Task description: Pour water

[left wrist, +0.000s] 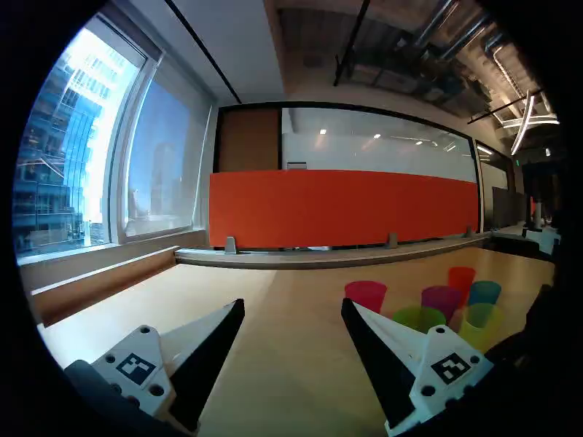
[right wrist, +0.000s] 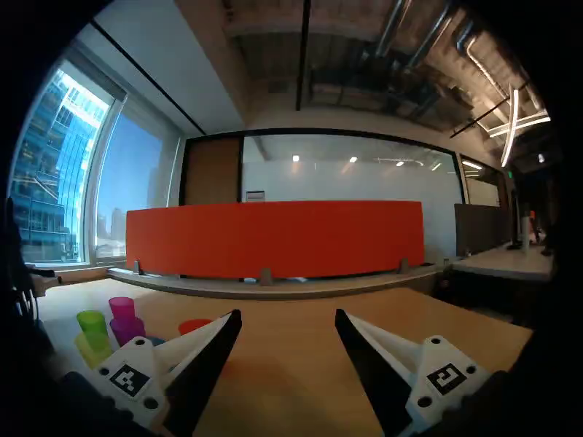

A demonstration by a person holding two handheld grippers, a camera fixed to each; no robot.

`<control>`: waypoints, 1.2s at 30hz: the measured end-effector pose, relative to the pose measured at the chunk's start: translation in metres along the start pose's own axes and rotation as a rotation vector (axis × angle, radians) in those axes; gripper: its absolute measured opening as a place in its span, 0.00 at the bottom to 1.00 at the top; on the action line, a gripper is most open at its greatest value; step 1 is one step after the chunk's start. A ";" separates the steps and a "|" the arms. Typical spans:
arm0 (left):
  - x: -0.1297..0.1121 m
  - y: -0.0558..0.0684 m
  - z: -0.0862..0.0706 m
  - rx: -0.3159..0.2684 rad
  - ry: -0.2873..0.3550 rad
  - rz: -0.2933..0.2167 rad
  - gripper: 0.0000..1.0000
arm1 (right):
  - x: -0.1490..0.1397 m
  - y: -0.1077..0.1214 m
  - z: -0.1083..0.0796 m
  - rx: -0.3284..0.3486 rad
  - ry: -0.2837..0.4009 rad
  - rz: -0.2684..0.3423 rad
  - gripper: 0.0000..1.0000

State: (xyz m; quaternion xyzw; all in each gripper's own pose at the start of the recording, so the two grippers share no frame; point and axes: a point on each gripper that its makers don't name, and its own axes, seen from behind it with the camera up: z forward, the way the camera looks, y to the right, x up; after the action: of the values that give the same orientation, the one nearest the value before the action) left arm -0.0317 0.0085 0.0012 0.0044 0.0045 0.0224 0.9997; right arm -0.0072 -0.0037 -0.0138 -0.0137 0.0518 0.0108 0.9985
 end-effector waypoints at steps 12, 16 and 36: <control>0.000 0.000 -0.001 0.000 0.000 0.000 0.99 | -0.014 0.000 0.003 0.000 -0.031 -0.010 0.99; 0.000 0.000 -0.001 0.000 0.000 0.000 0.99 | -0.019 0.000 0.003 0.001 -0.042 -0.011 0.99; 0.000 0.000 -0.001 0.000 0.000 0.000 0.99 | -0.028 0.003 0.003 -0.007 -0.076 -0.026 0.99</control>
State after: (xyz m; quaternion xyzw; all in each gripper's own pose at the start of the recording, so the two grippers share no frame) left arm -0.0315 0.0084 0.0005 0.0044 0.0045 0.0224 0.9997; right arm -0.0348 -0.0007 -0.0081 -0.0172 0.0138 -0.0016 0.9998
